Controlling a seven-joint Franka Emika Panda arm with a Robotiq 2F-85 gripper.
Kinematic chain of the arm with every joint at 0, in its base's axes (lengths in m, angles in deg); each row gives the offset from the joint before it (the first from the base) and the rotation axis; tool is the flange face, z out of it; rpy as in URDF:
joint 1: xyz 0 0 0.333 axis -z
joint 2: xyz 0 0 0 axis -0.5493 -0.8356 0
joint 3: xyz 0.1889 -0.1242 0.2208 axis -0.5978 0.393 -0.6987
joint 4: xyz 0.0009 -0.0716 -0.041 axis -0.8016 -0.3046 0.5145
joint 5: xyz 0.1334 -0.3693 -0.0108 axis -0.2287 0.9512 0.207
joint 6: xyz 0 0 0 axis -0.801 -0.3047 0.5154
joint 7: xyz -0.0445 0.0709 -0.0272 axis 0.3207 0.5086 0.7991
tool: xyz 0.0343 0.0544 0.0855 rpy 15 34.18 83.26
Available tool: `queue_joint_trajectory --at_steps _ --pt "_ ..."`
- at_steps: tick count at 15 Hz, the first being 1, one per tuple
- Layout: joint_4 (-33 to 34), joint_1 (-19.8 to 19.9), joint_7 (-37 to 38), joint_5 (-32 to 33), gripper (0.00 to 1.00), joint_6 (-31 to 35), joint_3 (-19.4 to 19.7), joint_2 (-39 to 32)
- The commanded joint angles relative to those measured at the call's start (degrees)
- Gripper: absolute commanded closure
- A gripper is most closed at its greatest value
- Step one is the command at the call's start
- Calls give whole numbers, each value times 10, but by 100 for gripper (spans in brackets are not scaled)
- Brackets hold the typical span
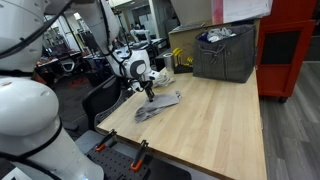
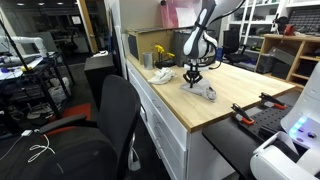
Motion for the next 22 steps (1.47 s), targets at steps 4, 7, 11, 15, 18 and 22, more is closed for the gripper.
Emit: queue_joint_trajectory --at_steps 4,7,11,15,18,22 --pt "24 -3 -30 -50 100 11 -26 -10" --pt "-26 -29 -9 -40 100 47 3 30" --pt "-94 -32 -11 -52 100 96 19 87" --pt "-102 23 -62 -71 100 82 -19 117" --pt "-84 80 -151 -81 100 48 -67 126" --pt "-50 149 -302 -75 100 -43 -110 119"
